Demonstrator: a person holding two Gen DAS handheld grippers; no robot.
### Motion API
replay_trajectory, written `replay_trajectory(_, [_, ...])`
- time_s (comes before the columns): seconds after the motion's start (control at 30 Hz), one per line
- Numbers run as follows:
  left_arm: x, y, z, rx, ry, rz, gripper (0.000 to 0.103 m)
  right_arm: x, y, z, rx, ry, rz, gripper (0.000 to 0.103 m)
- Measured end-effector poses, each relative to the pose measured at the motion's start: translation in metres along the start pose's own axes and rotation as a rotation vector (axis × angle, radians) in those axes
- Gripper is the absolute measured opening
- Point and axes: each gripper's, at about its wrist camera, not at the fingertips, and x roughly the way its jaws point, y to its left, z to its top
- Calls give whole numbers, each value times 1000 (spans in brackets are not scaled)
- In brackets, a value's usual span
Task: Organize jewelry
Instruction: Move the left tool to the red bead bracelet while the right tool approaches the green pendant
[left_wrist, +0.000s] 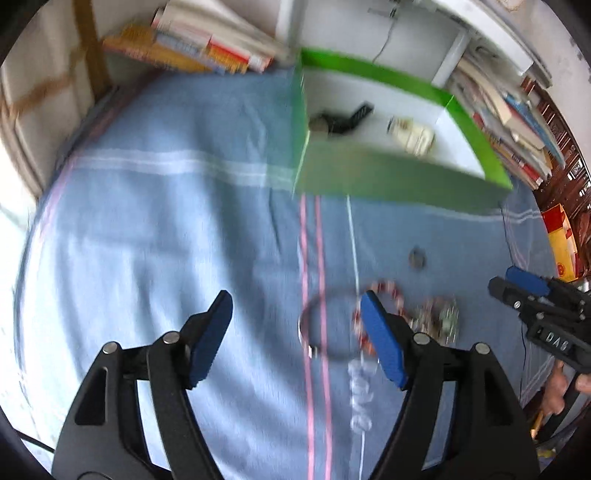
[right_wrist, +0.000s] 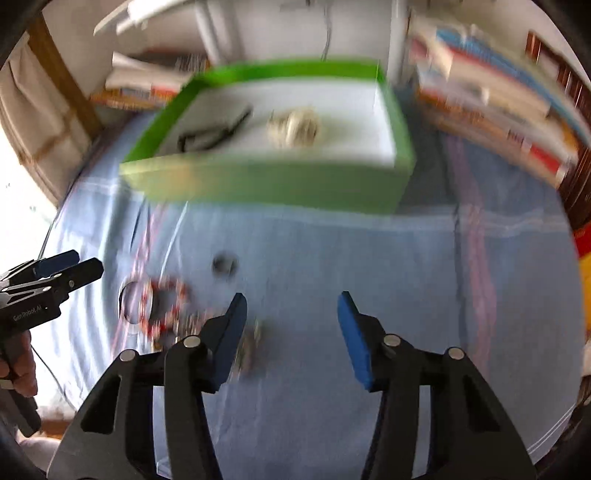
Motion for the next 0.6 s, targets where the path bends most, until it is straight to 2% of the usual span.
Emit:
replay_trajectory(0.17, [2,-7,-22,20,22,-17,76,15,22,-12,-43,59,12,52])
replay_trajectory(0.27, [-3,-12,-29,42,12,-18,79,17,35,-14,-86,63,38,52])
replay_trajectory(0.3, [-4,-13,-31,45,10,-15,80,19,38,-16,-96,65,40,49])
replay_trajectory(0.37, [-5,-12,-32,41,12,-13,80,26,44,-16,-112,84,40,32])
replay_trajectory(0.4, [-4,-12,-31,38,14,-10,81,30,44,-17,-108,96,52,19])
replay_trajectory(0.43, [-4,-10,-31,35,16,-6,81,33,45,-18,-101,105,61,15])
replay_trajectory(0.6, [0,-6,-30,21,32,2,82,26,38,-14,-69,80,56,9])
